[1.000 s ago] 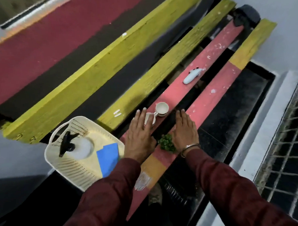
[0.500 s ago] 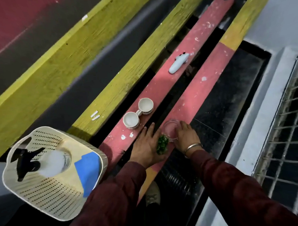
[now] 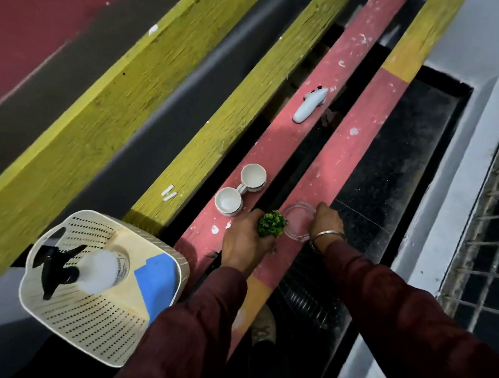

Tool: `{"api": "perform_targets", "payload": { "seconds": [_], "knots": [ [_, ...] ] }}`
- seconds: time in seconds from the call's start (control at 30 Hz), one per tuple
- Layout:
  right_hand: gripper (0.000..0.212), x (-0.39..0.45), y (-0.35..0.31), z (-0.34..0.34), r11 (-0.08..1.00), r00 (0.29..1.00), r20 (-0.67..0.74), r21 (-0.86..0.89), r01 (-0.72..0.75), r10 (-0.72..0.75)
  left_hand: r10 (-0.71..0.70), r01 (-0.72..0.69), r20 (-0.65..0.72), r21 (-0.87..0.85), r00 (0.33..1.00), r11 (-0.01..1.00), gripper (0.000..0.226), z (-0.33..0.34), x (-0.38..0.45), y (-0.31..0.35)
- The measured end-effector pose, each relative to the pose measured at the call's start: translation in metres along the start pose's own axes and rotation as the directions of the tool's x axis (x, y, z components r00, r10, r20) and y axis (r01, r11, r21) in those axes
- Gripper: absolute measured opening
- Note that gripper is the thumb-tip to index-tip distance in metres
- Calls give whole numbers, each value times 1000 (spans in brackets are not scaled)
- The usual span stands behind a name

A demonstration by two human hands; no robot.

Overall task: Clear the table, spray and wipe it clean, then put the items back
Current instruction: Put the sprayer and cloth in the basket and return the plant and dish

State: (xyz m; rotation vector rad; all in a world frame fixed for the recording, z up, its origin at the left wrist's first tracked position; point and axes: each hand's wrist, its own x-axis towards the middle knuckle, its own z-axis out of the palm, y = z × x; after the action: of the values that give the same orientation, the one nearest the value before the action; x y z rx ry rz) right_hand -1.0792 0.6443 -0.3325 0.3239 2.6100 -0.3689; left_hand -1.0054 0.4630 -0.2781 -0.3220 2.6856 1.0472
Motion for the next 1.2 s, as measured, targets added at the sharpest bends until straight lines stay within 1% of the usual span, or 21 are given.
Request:
{"api": "perform_targets", "payload": {
  "seconds": [0.07, 0.13, 0.23, 0.37, 0.43, 0.57, 0.7, 0.83, 0.93, 1.03, 1.2],
  "knots": [
    [30, -8, -4, -9, 997, 998, 24, 49, -53, 52, -38, 37, -34, -44, 999, 998, 38, -15, -2, 10],
    [33, -20, -11, -24, 989, 996, 17, 121, -89, 88, -60, 56, -57, -76, 997, 996, 43, -35, -7, 21],
    [32, -38, -30, -46, 972, 994, -16, 212, -100, 106, -96, 92, -79, -59, 992, 994, 40, -66, -13, 34],
    [35, -74, -71, -80, 938, 997, -29, 342, -54, 68, -192, 186, -189, -53, 963, 981, 40, -119, -37, 43],
    [35, -86, -90, -93, 922, 997, -52, 385, -33, 58, -222, 212, -229, -68, 948, 975, 38, -138, -43, 44],
    [35, -131, -131, -121, 893, 997, -75, 446, 52, -21, -287, 266, -323, -108, 902, 958, 39, -191, -78, 43],
    [35, -183, -167, -135, 857, 983, -110, 483, 181, -146, -366, 307, -409, -203, 836, 930, 47, -244, -130, 31],
    [32, -238, -200, -139, 824, 958, -141, 488, 287, -250, -434, 346, -457, -266, 776, 900, 58, -287, -184, 15],
    [32, -290, -227, -135, 809, 931, -126, 465, 360, -342, -482, 378, -524, -298, 702, 876, 48, -321, -237, 2],
    [31, -351, -254, -126, 768, 895, -122, 473, 432, -428, -513, 407, -598, -317, 615, 857, 39, -352, -300, -15],
    [32, -456, -282, -104, 719, 835, -121, 453, 527, -536, -558, 453, -655, -347, 510, 821, 40, -390, -415, -48]
  ]
}}
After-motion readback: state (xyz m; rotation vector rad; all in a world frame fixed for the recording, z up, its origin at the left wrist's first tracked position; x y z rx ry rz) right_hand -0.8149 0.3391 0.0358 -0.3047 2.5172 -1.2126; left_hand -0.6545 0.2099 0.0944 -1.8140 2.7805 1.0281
